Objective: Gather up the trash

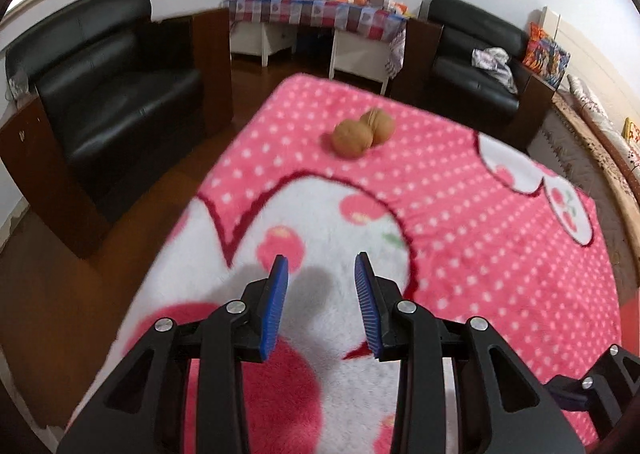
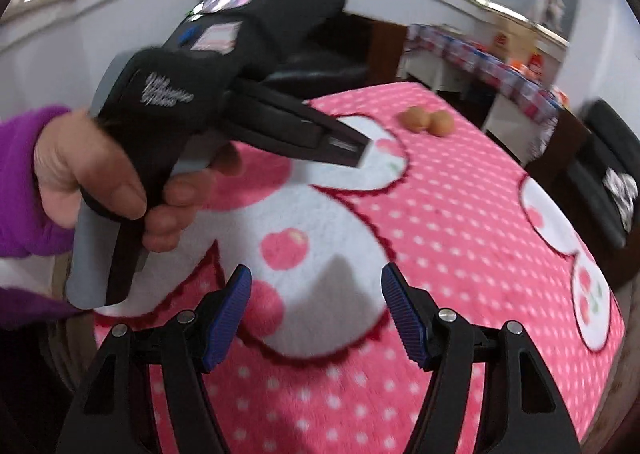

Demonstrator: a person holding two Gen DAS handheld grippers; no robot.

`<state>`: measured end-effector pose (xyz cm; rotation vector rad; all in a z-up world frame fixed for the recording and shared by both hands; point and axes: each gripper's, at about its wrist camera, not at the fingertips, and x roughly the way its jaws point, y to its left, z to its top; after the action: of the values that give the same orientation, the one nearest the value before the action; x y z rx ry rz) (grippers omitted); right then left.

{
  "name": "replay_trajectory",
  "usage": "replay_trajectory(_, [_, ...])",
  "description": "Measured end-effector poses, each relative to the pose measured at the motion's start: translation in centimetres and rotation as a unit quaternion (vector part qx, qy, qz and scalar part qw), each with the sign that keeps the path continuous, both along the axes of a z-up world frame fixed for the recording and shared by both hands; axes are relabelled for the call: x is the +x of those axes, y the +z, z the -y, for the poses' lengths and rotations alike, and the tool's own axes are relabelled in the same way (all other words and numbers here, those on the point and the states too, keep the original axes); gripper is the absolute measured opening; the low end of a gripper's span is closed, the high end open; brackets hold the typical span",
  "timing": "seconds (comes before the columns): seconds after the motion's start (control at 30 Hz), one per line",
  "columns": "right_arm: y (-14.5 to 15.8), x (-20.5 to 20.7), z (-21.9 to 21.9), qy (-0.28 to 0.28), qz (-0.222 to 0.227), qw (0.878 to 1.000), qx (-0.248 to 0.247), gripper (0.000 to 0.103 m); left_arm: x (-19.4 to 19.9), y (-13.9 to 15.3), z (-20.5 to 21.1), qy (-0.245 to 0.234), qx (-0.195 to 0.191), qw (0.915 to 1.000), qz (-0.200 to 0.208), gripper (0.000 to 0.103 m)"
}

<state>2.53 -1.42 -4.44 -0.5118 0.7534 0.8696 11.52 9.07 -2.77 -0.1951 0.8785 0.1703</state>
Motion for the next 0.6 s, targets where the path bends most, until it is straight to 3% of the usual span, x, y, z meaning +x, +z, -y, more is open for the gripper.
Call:
replay_trajectory(0.07, [-1.3, -0.3, -0.6, 0.012, -0.007, 1.000, -0.011, 0.066, 0.4, -0.5, 0.0, -0.004, -0.010, 0.9999, -0.013, 0.034])
replay_trajectory(0.17, [-1.6, 0.3, -0.5, -0.001, -0.015, 1.000, -0.006, 0.076, 0.7, -0.7, 0.0, 0.000, 0.001, 1.0000, -0.008, 0.035])
replay_trajectory(0.23, [-1.9, 1.0, -0.3, -0.025, -0.022, 0.999, -0.012, 0.095, 1.1, -0.8, 0.7, 0.001, 0.028, 0.9996, -0.010, 0.036])
replay_trajectory(0.4, [-2.6, 3.6, 0.7, -0.037, -0.091, 0.995, 0.015, 0.100, 1.7, -1.0, 2.9, -0.003, 0.098, 0.9947, -0.028, 0.057])
replay_trajectory(0.47, [-2.6, 3.6, 0.5, -0.037, -0.083, 0.996, 0.006, 0.100, 1.7, -1.1, 2.4, 0.012, 0.093, 0.9951, -0.032, 0.068])
replay_trajectory(0.6, [-2.7, 3.7, 0.4, -0.037, -0.083, 0.996, 0.006, 0.100, 1.5, -1.1, 1.0, 0.006, 0.041, 0.9989, -0.023, 0.076])
